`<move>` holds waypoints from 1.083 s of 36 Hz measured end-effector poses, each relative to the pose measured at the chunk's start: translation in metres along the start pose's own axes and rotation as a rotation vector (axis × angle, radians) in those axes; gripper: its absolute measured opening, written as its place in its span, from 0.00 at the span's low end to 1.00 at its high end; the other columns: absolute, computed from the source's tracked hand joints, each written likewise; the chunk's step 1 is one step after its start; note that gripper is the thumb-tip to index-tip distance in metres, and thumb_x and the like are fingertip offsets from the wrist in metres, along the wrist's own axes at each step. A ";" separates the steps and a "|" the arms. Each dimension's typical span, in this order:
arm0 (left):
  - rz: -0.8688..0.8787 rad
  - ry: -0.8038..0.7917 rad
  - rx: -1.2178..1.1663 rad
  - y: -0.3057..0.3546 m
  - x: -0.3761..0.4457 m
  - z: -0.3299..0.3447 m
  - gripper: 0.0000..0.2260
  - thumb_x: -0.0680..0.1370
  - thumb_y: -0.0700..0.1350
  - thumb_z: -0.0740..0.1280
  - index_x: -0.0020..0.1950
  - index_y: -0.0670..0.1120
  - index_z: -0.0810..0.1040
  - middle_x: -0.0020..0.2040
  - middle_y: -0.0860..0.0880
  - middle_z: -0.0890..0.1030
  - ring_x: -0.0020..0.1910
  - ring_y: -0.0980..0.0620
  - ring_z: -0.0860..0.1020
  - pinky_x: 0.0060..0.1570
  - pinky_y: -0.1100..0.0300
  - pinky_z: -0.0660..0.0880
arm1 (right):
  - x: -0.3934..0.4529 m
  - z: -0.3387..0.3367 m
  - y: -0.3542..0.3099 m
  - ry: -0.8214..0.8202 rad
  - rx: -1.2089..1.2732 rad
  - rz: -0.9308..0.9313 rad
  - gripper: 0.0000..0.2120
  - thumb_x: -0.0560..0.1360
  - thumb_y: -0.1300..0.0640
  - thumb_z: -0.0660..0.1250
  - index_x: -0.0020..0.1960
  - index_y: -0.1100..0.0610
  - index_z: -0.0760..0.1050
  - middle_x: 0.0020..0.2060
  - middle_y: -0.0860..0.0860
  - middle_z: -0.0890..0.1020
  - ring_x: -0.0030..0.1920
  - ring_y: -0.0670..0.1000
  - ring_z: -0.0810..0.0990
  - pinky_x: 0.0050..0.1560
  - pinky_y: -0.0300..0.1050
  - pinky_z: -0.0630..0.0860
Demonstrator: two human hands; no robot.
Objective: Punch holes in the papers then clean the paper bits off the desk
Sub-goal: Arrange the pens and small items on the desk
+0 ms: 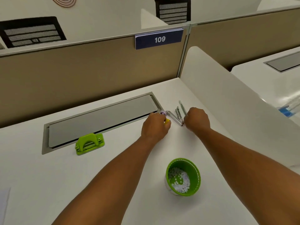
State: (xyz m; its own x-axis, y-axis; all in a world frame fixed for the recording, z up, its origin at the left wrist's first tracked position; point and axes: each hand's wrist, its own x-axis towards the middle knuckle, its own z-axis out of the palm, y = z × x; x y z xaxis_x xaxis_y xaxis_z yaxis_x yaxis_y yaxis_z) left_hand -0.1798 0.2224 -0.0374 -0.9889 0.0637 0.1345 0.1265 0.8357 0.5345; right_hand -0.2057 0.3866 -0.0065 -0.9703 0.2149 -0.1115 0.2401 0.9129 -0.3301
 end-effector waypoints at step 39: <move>-0.198 0.128 0.003 -0.022 -0.059 -0.051 0.15 0.80 0.53 0.64 0.63 0.47 0.80 0.57 0.49 0.82 0.53 0.50 0.80 0.51 0.58 0.76 | -0.064 0.001 -0.073 0.111 0.076 -0.321 0.10 0.77 0.55 0.64 0.55 0.58 0.78 0.48 0.55 0.82 0.45 0.54 0.81 0.44 0.44 0.77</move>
State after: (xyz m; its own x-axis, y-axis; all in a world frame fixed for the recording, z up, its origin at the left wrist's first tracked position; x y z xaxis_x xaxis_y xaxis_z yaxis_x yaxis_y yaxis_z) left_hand -0.1198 0.1729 -0.0148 -0.9764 -0.1708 0.1322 -0.0690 0.8268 0.5582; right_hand -0.1615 0.3062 0.0240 -0.9931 -0.0388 0.1108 -0.0804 0.9125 -0.4011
